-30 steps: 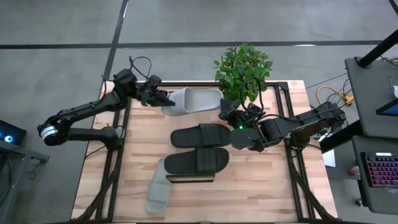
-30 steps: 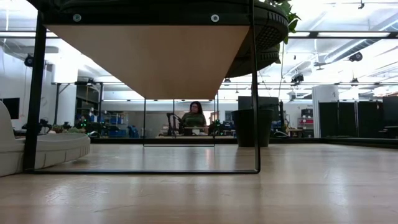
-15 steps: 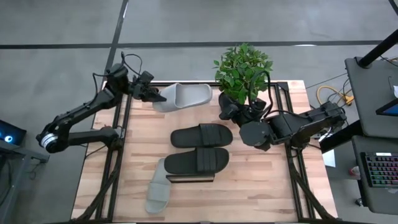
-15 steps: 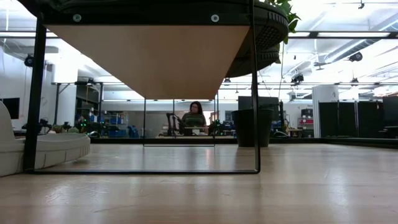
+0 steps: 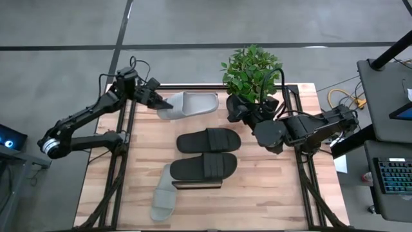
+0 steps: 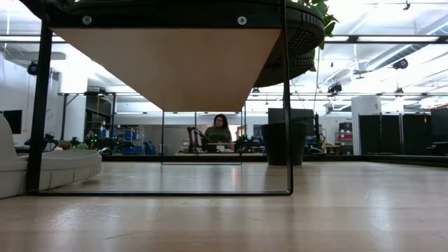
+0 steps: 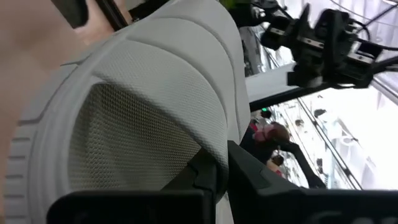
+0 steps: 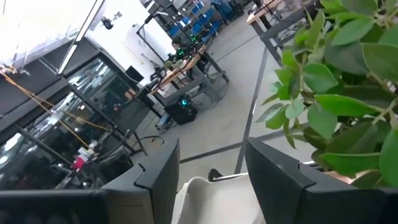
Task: Pick and place slides into the shelf
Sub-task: Put the left gray slipper on the shelf
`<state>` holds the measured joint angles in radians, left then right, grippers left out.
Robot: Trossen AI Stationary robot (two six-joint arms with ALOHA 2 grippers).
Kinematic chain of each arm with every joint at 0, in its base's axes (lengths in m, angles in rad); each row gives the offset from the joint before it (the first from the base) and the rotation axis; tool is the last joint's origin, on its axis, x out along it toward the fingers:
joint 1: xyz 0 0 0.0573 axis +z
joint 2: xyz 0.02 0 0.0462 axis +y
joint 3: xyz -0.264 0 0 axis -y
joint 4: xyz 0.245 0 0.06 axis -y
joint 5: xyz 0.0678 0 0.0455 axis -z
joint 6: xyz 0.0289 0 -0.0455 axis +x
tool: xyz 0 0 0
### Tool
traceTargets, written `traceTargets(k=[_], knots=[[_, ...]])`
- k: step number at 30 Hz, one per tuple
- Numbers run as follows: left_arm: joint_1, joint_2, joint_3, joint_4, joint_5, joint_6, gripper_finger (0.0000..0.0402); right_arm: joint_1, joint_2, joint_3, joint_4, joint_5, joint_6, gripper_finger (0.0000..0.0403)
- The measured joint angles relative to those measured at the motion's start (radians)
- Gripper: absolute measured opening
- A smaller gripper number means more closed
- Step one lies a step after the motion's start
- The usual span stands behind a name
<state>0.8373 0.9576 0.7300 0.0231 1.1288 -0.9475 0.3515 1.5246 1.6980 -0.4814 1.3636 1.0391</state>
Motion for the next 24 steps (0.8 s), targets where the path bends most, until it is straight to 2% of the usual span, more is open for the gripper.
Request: traceTargets(k=[4, 8, 12, 19, 24], knots=[[0.001, -0.001, 0.014, -0.080, -0.061, 0.074, 0.0000, 0.000, 0.000, 0.005, -0.002, 0.001, -0.023, 0.0171], [0.001, -0.014, 0.022, -0.087, -0.102, 0.171, 0.0000, 0.000, 0.000, 0.004, -0.009, 0.013, -0.026, 0.0169], [0.001, -0.030, 0.023, -0.100, -0.140, 0.173, 0.0000, 0.000, 0.000, 0.004, -0.010, 0.026, -0.029, 0.0169], [0.001, -0.068, 0.032, -0.395, -0.201, 0.326, 0.0000, 0.000, 0.000, 0.003, -0.016, 0.026, -0.031, 0.0167], [0.001, -0.067, 0.040, -0.420, -0.264, 0.326, 0.0000, -0.001, 0.000, 0.003, -0.016, 0.026, -0.031, 0.0164]])
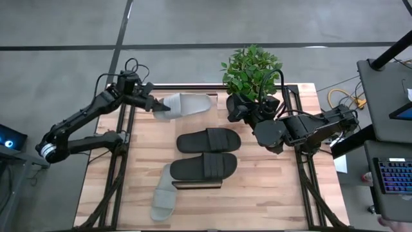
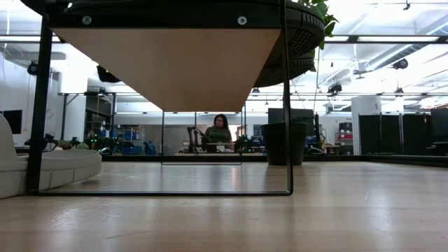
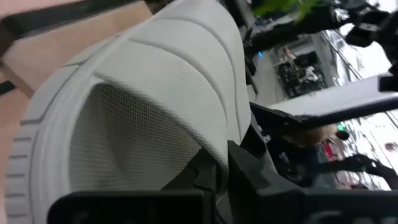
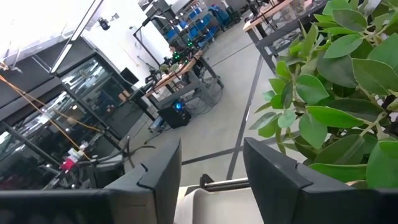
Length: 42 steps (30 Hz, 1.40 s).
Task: Pick and place slides into the shelf
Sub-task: Put the left gray slipper on the shelf
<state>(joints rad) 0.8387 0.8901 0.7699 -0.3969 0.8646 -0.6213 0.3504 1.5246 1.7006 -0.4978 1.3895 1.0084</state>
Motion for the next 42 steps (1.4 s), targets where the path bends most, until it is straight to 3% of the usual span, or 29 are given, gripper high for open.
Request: traceTargets(k=[7, 14, 22, 42], knots=[[-0.003, 0.055, 0.028, -0.048, -0.038, 0.000, 0.0000, 0.000, 0.000, -0.001, -0.002, 0.000, 0.000, 0.0160], [-0.010, 0.127, 0.070, -0.048, 0.074, -0.001, 0.0000, 0.000, 0.000, -0.001, -0.002, 0.000, 0.000, 0.0161], [-0.034, 0.208, 0.098, -0.046, 0.100, 0.000, 0.0000, 0.000, 0.000, -0.001, -0.003, 0.001, 0.000, 0.0160], [-0.035, 0.325, 0.107, -0.027, 0.077, 0.007, 0.0000, 0.000, 0.000, -0.001, -0.003, 0.001, -0.015, 0.0152]])
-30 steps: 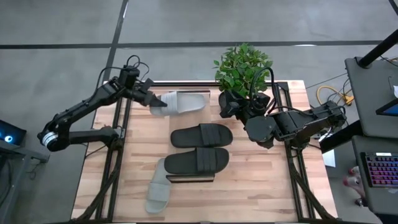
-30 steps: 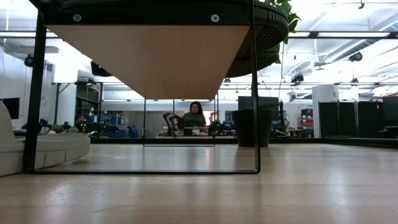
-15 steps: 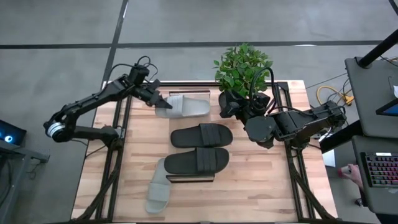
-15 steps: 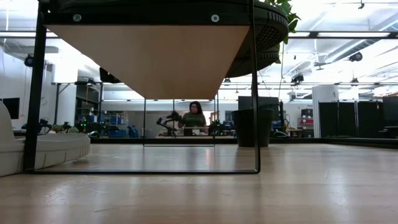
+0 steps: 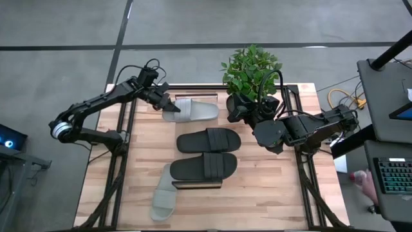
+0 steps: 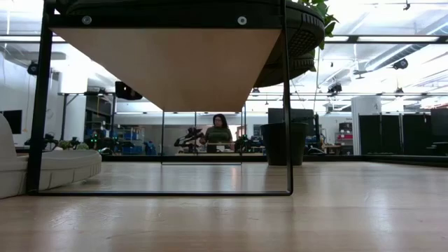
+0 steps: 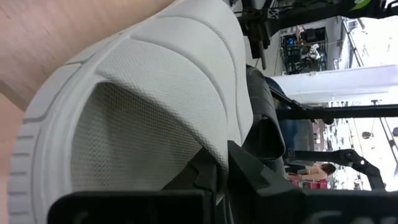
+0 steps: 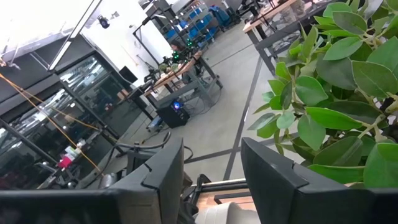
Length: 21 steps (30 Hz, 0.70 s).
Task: Pick and place slides into the shelf
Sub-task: Put the left gray slipper on the shelf
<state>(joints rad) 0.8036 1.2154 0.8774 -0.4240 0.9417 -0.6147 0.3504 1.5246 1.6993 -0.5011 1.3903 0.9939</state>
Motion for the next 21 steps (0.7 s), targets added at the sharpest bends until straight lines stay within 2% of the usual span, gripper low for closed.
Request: traceTargets(k=[8, 21], knots=[[0.002, 0.009, 0.010, 0.083, -0.005, -0.063, 0.0000, 0.000, 0.000, 0.000, 0.000, 0.000, -0.003, 0.0149], [0.002, 0.033, -0.001, 0.085, -0.013, -0.082, 0.0000, 0.000, 0.000, -0.002, 0.000, -0.001, -0.003, 0.0150]])
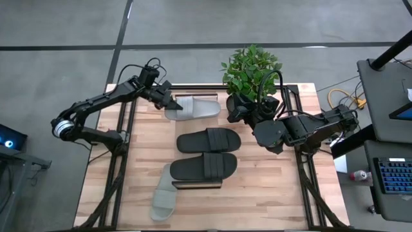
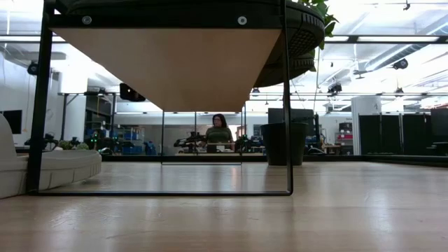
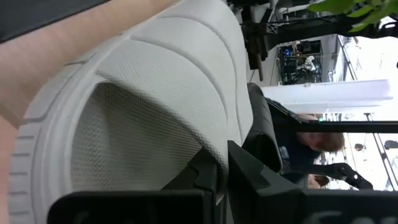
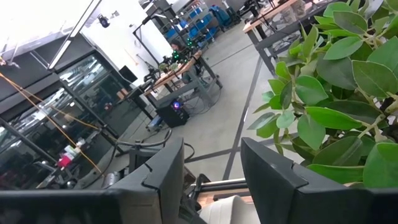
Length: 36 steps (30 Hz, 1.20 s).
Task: Pick and place slides into the shelf
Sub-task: Put the left gray slipper on the shelf
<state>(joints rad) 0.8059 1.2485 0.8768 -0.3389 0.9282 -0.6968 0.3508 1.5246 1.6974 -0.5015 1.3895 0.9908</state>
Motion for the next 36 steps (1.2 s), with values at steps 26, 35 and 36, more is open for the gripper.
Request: traceTargets(k=[26, 35, 36], knots=[[0.045, 0.017, 0.001, 0.014, 0.005, 0.101, 0.0083, 0.000, 0.000, -0.001, -0.007, 0.000, -0.004, 0.0144], [0.046, 0.016, 0.000, 0.014, 0.058, 0.131, 0.0085, 0.000, 0.000, -0.001, -0.014, -0.001, -0.001, 0.0144], [0.046, 0.015, 0.000, 0.015, 0.060, 0.125, 0.0085, 0.000, 0.000, -0.001, -0.014, 0.000, -0.001, 0.0144]])
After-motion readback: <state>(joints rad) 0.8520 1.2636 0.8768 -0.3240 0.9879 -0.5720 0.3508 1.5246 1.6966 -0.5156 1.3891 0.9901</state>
